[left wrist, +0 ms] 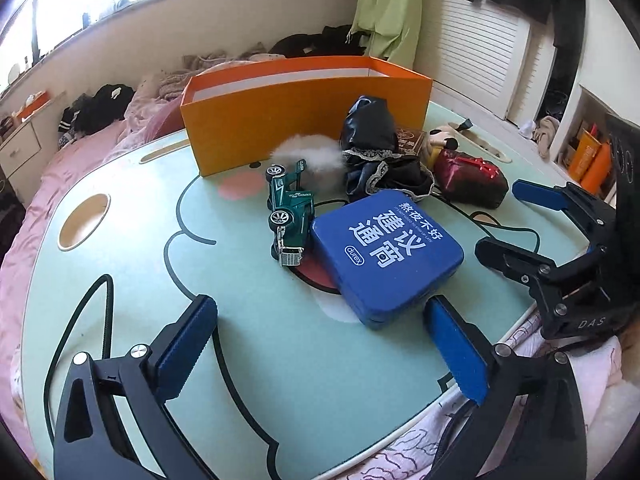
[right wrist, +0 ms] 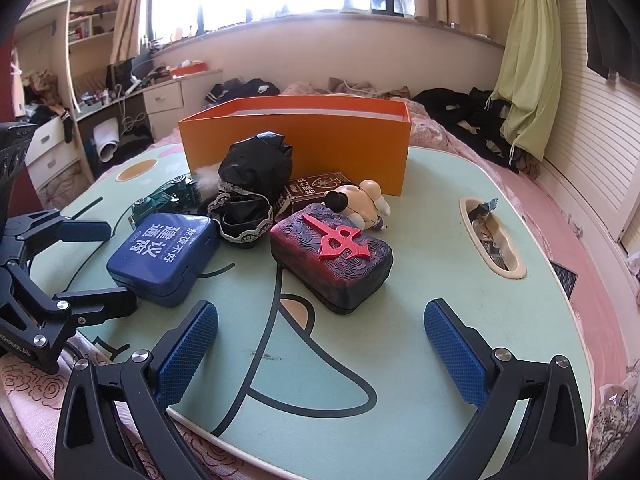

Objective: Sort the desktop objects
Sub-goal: 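Move the right gripper over the orange box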

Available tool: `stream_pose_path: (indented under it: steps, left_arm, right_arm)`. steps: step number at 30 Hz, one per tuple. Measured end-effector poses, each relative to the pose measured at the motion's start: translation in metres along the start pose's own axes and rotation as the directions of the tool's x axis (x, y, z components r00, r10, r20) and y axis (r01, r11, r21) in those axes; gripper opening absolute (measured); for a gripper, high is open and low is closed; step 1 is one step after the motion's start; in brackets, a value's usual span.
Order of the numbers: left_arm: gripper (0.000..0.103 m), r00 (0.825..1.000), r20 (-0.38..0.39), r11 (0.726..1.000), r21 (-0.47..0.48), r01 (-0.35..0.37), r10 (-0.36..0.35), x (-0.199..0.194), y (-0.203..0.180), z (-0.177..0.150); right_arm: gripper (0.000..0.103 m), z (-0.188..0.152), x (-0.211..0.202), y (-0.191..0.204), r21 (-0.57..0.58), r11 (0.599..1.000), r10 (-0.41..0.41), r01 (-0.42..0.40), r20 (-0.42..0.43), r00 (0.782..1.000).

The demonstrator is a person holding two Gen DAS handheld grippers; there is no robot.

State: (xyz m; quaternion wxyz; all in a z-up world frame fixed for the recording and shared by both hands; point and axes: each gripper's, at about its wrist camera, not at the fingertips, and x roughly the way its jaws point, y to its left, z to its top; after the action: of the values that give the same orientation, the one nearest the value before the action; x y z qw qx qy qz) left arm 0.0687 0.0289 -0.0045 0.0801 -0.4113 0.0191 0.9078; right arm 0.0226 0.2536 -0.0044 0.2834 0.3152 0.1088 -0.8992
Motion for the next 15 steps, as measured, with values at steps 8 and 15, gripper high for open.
stream_pose_path:
  steps: [8,15]
  left_arm:
    - [0.103,1.000,0.000,1.000,-0.001,0.001,-0.001,-0.001,0.000,0.000]
    - [0.103,1.000,0.001,1.000,-0.003,0.005,-0.005,-0.001,0.002,0.001]
  right_arm:
    - [0.103,0.001,-0.001,-0.002,0.001,1.000,0.011,-0.011,-0.001,1.000]
    - [0.100,0.069,-0.029,-0.014,0.057,0.988,0.135,-0.144,0.135,0.982]
